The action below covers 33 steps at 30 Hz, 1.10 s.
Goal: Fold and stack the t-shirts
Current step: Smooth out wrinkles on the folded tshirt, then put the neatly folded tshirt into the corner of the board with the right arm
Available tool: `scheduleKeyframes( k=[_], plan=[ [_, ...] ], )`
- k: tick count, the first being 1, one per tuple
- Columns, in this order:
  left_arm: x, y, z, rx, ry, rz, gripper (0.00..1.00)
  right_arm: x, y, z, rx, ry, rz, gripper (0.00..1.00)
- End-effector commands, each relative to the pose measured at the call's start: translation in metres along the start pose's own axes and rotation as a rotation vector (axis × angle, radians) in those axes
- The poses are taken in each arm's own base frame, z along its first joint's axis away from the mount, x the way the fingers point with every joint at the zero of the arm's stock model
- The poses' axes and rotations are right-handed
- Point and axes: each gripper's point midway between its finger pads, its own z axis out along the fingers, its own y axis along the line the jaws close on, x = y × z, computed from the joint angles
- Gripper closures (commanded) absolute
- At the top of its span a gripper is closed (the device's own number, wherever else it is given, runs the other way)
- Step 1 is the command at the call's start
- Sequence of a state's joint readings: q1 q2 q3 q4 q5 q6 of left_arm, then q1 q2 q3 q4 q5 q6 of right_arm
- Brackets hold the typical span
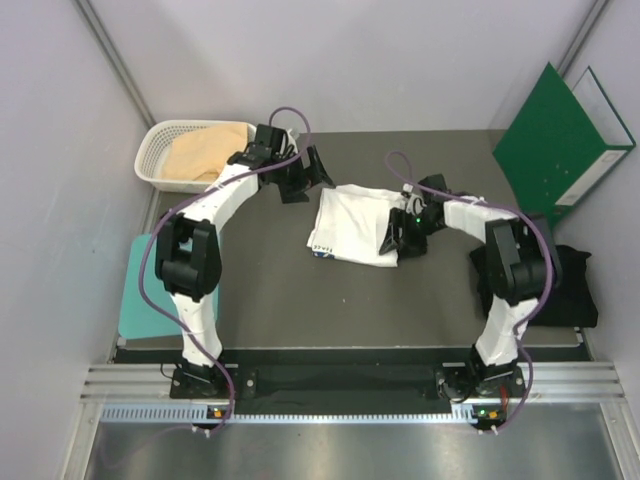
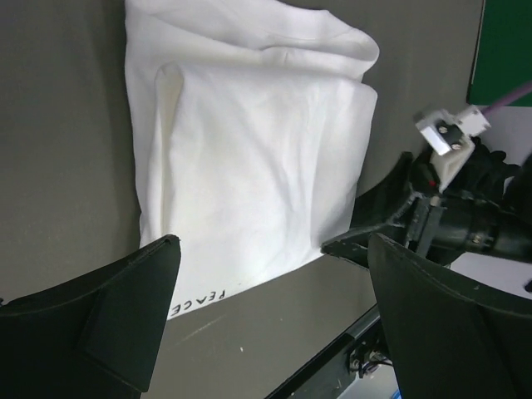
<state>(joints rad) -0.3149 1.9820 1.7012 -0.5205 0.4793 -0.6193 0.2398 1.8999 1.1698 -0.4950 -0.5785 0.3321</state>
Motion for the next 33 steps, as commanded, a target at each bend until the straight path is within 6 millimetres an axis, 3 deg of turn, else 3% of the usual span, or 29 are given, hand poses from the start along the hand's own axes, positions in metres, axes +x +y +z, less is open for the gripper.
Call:
scheduleKeyframes(
  k=[1, 2, 3, 4, 7, 10, 12, 14, 15, 18, 22, 26, 28, 30, 33],
  plan=[
    [-0.002, -0.026, -0.041, 0.036, -0.069, 0.073, 0.02, 0.001, -0.024, -0.068, 0.359, -0.122, -0.095, 0.22],
    [-0.001, -0.027, -0.046, 0.035, -0.075, 0.079, 0.02, -0.007, -0.019, -0.084, 0.396, -0.176, -0.111, 0.01],
    [0.004, -0.022, -0.046, 0.024, -0.067, 0.080, 0.02, -0.026, -0.013, -0.109, 0.457, -0.268, -0.145, 0.00],
    [0.007, -0.021, -0.048, 0.022, -0.066, 0.092, 0.02, -0.032, 0.003, -0.135, 0.472, -0.349, -0.180, 0.00],
    [0.018, -0.013, -0.052, 0.002, -0.046, 0.110, 0.02, -0.048, 0.014, -0.200, 0.602, -0.545, -0.193, 0.00],
    [0.035, -0.001, -0.052, -0.014, -0.001, 0.111, 0.02, -0.048, 0.011, -0.240, 0.714, -0.612, -0.213, 0.00],
    [0.047, 0.005, -0.051, -0.019, 0.029, 0.107, 0.02, -0.035, -0.014, -0.256, 0.888, -0.573, -0.176, 0.00],
    [0.054, 0.006, -0.055, -0.012, 0.050, 0.117, 0.02, -0.022, -0.036, -0.255, 1.035, -0.497, -0.126, 0.00],
    [0.061, 0.008, -0.056, -0.013, 0.064, 0.118, 0.02, -0.007, -0.053, -0.265, 1.171, -0.434, -0.108, 0.00],
    [0.073, 0.013, -0.058, -0.004, 0.090, 0.130, 0.01, 0.017, -0.082, -0.250, 1.371, -0.322, -0.056, 0.01],
    [0.086, 0.013, -0.062, 0.020, 0.120, 0.132, 0.01, 0.040, -0.098, -0.203, 1.392, -0.202, -0.044, 0.00],
    [0.092, 0.011, -0.070, 0.041, 0.120, 0.156, 0.01, 0.052, -0.115, -0.174, 1.459, -0.126, -0.010, 0.00],
    [0.095, 0.011, -0.071, 0.049, 0.127, 0.165, 0.01, 0.056, -0.130, -0.172, 1.580, -0.070, -0.026, 0.00],
    [0.097, 0.009, -0.072, 0.061, 0.126, 0.172, 0.01, 0.060, -0.137, -0.184, 1.712, -0.070, -0.025, 0.00],
    [0.098, 0.008, -0.072, 0.073, 0.118, 0.167, 0.01, 0.067, -0.152, -0.178, 1.803, -0.037, -0.020, 0.00]
  ],
)
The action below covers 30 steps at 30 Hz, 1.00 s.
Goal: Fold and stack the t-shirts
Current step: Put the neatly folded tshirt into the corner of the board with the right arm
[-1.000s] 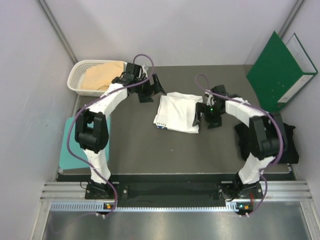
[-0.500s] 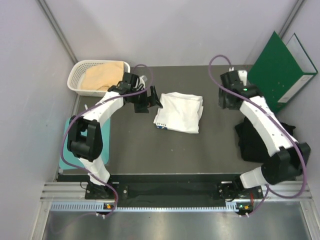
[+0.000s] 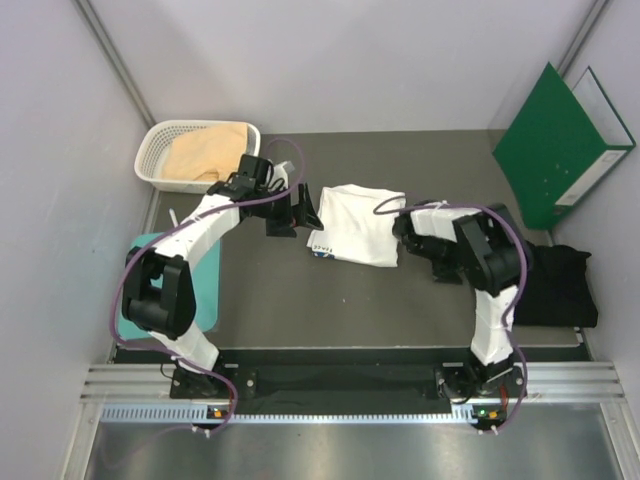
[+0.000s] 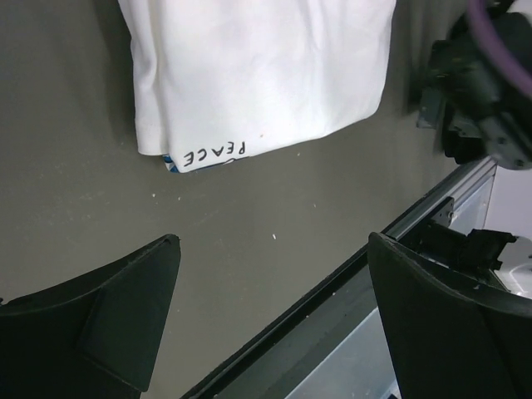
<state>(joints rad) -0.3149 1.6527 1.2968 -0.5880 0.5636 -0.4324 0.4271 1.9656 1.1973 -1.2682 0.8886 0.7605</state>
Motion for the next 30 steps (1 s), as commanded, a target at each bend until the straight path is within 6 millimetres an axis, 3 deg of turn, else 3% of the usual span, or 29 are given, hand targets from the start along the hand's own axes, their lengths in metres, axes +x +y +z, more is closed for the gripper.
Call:
scheduleKeyframes(
  k=[1, 5, 10, 13, 16, 17, 20, 23, 26, 30],
  plan=[
    [-0.002, -0.015, -0.009, 0.061, -0.035, 0.054, 0.01, 0.003, -0.013, 0.015, 0.202, -0.004, -0.013, 0.01],
    [-0.002, -0.017, -0.010, 0.071, -0.041, 0.050, 0.01, -0.008, -0.009, 0.019, 0.218, 0.006, 0.011, 0.01],
    [-0.001, -0.016, -0.012, 0.067, -0.044, 0.058, 0.01, -0.007, -0.026, 0.043, 0.250, 0.091, 0.037, 0.04],
    [0.000, -0.016, -0.011, 0.067, -0.041, 0.054, 0.01, -0.008, -0.038, 0.054, 0.248, 0.122, 0.076, 0.13],
    [0.000, -0.016, -0.010, 0.072, -0.047, 0.042, 0.01, -0.007, -0.045, 0.063, 0.211, 0.155, 0.083, 0.53],
    [0.001, -0.017, -0.010, 0.077, -0.049, 0.038, 0.01, -0.008, -0.042, 0.067, 0.192, 0.151, 0.106, 0.99],
    [0.001, -0.017, -0.010, 0.076, -0.051, 0.028, 0.01, -0.012, -0.036, 0.068, 0.116, 0.144, 0.118, 1.00],
    [0.002, -0.014, -0.009, 0.066, -0.050, 0.026, 0.01, -0.016, -0.028, 0.055, 0.050, 0.107, 0.109, 1.00],
    [0.003, -0.011, -0.009, 0.048, -0.049, 0.024, 0.01, -0.025, -0.012, 0.033, -0.001, 0.046, 0.076, 1.00],
    [0.003, 0.000, -0.007, -0.002, -0.049, 0.015, 0.01, -0.029, 0.025, -0.007, -0.084, -0.018, -0.008, 1.00]
  ],
)
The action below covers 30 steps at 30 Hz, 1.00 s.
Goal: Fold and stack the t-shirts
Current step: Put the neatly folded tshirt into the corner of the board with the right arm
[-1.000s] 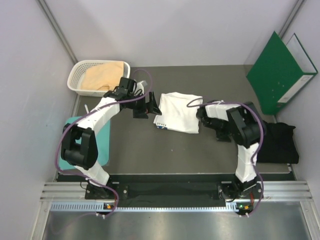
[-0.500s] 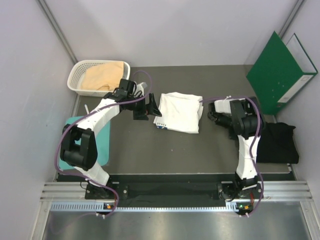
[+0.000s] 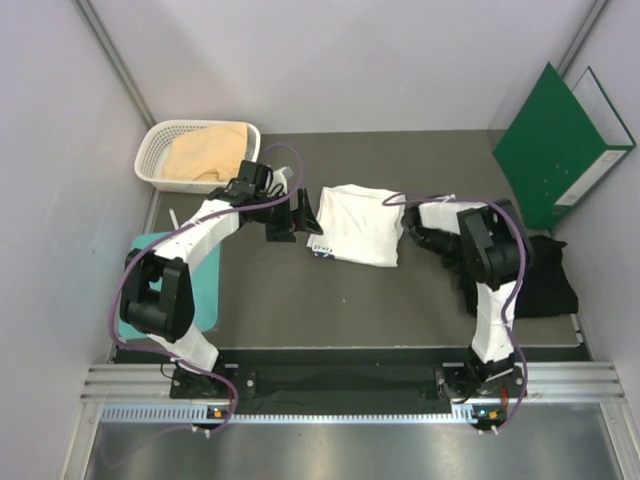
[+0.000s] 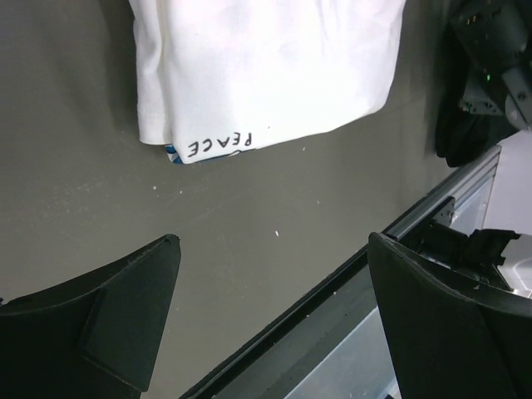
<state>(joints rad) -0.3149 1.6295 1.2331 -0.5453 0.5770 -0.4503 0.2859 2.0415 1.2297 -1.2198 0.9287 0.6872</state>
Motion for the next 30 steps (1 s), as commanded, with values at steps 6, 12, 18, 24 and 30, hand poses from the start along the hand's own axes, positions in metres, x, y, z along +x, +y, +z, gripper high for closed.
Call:
scheduleKeyframes(
  k=[6, 12, 18, 24, 30],
  plan=[
    [-0.013, 0.016, -0.004, -0.121, -0.047, 0.009, 0.01, -0.011, 0.082, -0.097, -0.257, -0.150, -0.069, 1.00],
    [-0.015, 0.036, 0.010, -0.193, -0.030, -0.017, 0.01, -0.014, 0.115, -0.124, -0.343, -0.164, -0.103, 1.00],
    [-0.027, 0.045, 0.018, -0.222, -0.055, -0.023, 0.01, -0.038, 0.135, -0.146, -0.405, -0.199, -0.105, 1.00],
    [-0.039, 0.055, 0.045, -0.185, -0.094, -0.032, 0.01, -0.057, 0.130, -0.163, -0.410, -0.229, -0.095, 0.94],
    [-0.046, 0.063, 0.082, -0.114, -0.090, -0.087, 0.01, -0.065, 0.103, -0.218, -0.686, -0.311, -0.019, 0.69]
  ],
)
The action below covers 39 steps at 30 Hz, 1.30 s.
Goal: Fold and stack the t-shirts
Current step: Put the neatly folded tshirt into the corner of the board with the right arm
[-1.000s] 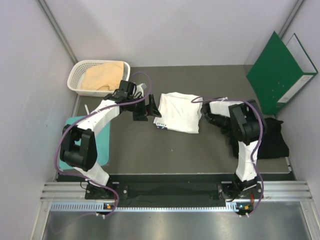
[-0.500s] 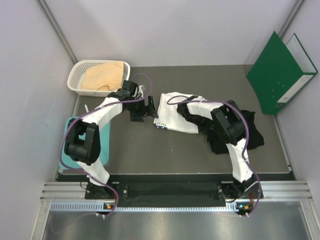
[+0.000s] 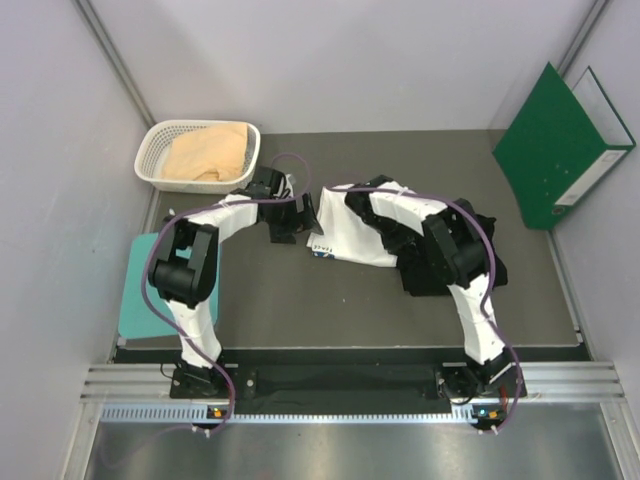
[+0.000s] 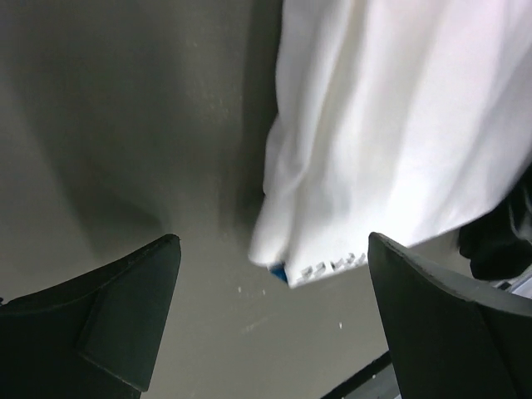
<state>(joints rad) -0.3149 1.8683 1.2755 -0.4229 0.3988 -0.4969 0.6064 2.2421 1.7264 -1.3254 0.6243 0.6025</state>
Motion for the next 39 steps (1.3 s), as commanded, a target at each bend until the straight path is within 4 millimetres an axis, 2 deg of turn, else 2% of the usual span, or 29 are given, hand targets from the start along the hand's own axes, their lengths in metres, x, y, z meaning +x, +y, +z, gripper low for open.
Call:
scheduleKeyframes(
  k=[1, 2, 3, 4, 5, 7, 8, 9, 10, 11, 12, 13, 14, 15, 17, 19, 21, 26, 29, 36, 37, 39],
  plan=[
    [-0.027, -0.011, 0.023, 0.086, -0.066, -0.014, 0.01, -0.041, 0.016, -0.076, -0.348, -0.226, 0.154, 0.59],
    [-0.026, -0.008, 0.033, 0.083, -0.050, -0.020, 0.01, -0.042, 0.010, -0.094, -0.414, -0.255, 0.167, 0.51],
    [-0.033, -0.011, 0.035, 0.094, -0.057, -0.016, 0.01, -0.043, 0.008, -0.103, -0.439, -0.272, 0.177, 0.48],
    [-0.034, -0.011, 0.038, 0.094, -0.050, -0.019, 0.01, -0.044, 0.006, -0.110, -0.464, -0.289, 0.182, 0.41],
    [-0.032, -0.008, 0.047, 0.092, -0.032, -0.023, 0.02, -0.045, -0.001, -0.122, -0.496, -0.310, 0.193, 0.38],
    [-0.039, -0.013, 0.051, 0.107, -0.035, -0.026, 0.05, -0.047, -0.007, -0.136, -0.537, -0.335, 0.199, 0.19],
    [-0.036, -0.015, 0.057, 0.123, -0.018, -0.028, 0.08, -0.048, -0.014, -0.145, -0.557, -0.358, 0.210, 0.17],
    [-0.037, -0.020, 0.060, 0.142, -0.012, -0.025, 0.24, -0.049, -0.017, -0.149, -0.572, -0.369, 0.223, 0.02],
    [-0.036, -0.022, 0.064, 0.153, -0.003, -0.029, 0.36, -0.050, -0.018, -0.152, -0.599, -0.369, 0.227, 0.00],
    [-0.026, -0.021, 0.075, 0.147, 0.035, -0.035, 0.44, -0.052, -0.024, -0.159, -0.622, -0.391, 0.241, 0.00],
    [-0.025, -0.025, 0.078, 0.155, 0.047, -0.032, 0.59, -0.054, -0.026, -0.160, -0.636, -0.393, 0.247, 0.00],
    [-0.018, -0.022, 0.088, 0.145, 0.075, -0.044, 0.65, -0.054, -0.028, -0.163, -0.671, -0.388, 0.254, 0.00],
    [-0.013, -0.026, 0.091, 0.148, 0.089, -0.040, 0.75, -0.057, -0.028, -0.165, -0.694, -0.403, 0.245, 0.01],
    [-0.009, -0.027, 0.094, 0.148, 0.100, -0.046, 1.00, -0.056, -0.026, -0.163, -0.707, -0.398, 0.238, 0.00],
    [-0.007, -0.028, 0.093, 0.147, 0.099, -0.066, 1.00, -0.056, -0.025, -0.161, -0.749, -0.386, 0.238, 0.00],
    [-0.006, -0.019, 0.088, 0.118, 0.084, -0.081, 1.00, -0.054, -0.019, -0.153, -0.791, -0.356, 0.239, 0.00],
    [-0.014, -0.012, 0.073, 0.099, 0.053, -0.092, 1.00, -0.054, -0.010, -0.143, -0.825, -0.335, 0.246, 0.00],
    [-0.032, 0.022, 0.028, 0.032, -0.018, -0.127, 1.00, -0.061, 0.010, -0.141, -0.986, -0.334, 0.235, 0.00],
    [-0.036, 0.035, 0.010, 0.008, -0.035, -0.128, 1.00, -0.071, 0.023, -0.139, -1.068, -0.304, 0.243, 0.00],
    [-0.033, 0.054, -0.005, -0.039, -0.047, -0.151, 1.00, -0.107, 0.041, -0.149, -1.156, -0.345, 0.233, 0.00],
    [-0.033, 0.056, -0.007, -0.043, -0.051, -0.160, 1.00, -0.108, 0.051, -0.142, -1.166, -0.316, 0.227, 0.00],
    [-0.031, 0.061, -0.008, -0.050, -0.048, -0.166, 1.00, -0.113, 0.058, -0.139, -1.179, -0.301, 0.227, 0.00]
  ],
)
